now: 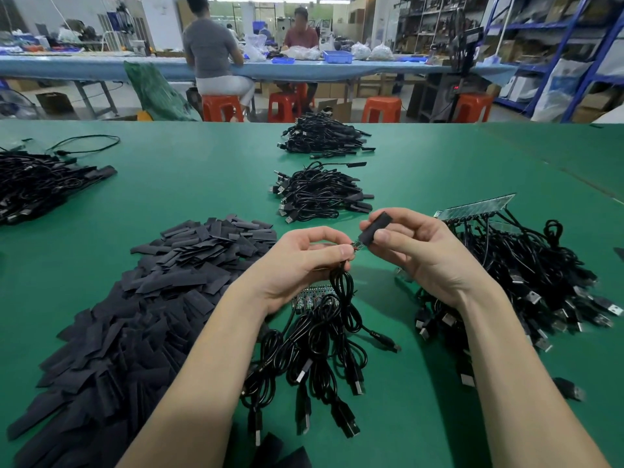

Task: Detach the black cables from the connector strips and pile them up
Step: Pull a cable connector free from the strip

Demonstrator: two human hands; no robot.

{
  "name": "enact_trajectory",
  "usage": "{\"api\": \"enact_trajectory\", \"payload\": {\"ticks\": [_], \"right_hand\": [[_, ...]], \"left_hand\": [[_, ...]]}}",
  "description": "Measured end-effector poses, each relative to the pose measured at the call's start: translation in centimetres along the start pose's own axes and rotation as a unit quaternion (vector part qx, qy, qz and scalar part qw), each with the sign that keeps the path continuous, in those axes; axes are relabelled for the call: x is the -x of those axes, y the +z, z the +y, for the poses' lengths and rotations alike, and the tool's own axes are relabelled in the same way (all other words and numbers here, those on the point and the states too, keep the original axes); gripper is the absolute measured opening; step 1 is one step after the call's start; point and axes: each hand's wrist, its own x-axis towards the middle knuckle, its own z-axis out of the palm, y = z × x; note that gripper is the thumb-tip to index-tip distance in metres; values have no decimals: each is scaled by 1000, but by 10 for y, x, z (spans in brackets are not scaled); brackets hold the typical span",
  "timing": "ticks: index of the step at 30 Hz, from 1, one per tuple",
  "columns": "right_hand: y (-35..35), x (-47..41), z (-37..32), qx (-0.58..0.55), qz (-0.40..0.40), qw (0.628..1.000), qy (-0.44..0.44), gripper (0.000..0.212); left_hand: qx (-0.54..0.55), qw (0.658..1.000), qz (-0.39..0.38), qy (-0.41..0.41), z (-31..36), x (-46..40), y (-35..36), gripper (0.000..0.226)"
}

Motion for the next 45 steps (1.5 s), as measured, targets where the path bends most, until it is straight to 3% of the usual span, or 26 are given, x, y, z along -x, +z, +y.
{"api": "enact_trajectory", "payload": {"ticks": [4, 12, 19, 25, 30, 33, 36, 39, 45], "right_hand": [[1, 0, -3, 29, -12, 999, -30, 21], [3, 0, -3, 11, -7, 1000, -9, 22], [10, -1, 2, -56, 55, 997, 7, 18], [9, -3, 5, -55, 73, 996, 24, 16], [3, -2, 3, -59, 89, 994, 5, 17], [1, -2, 3, -63, 111, 992, 2, 13], [0, -3, 3, -68, 127, 990, 11, 12], [0, -3, 3, -80, 137, 987, 25, 12], [-1, -3, 4, -94, 134, 986, 37, 11]], "left_hand": [[32, 999, -2, 3, 1, -1, 3, 16], [23, 999, 21, 13, -2, -3, 7, 6], [55, 998, 14, -2, 0, -4, 12, 17], [21, 999, 42, -15, 1, -4, 8, 6], [-68, 992, 84, 65, -3, -8, 13, 15], [-189, 964, 117, 148, -4, -9, 12, 26], [-239, 942, 117, 207, -5, -9, 14, 18], [-269, 929, 121, 222, -7, -11, 14, 15], [-253, 942, 88, 203, -4, -9, 10, 11]]}}
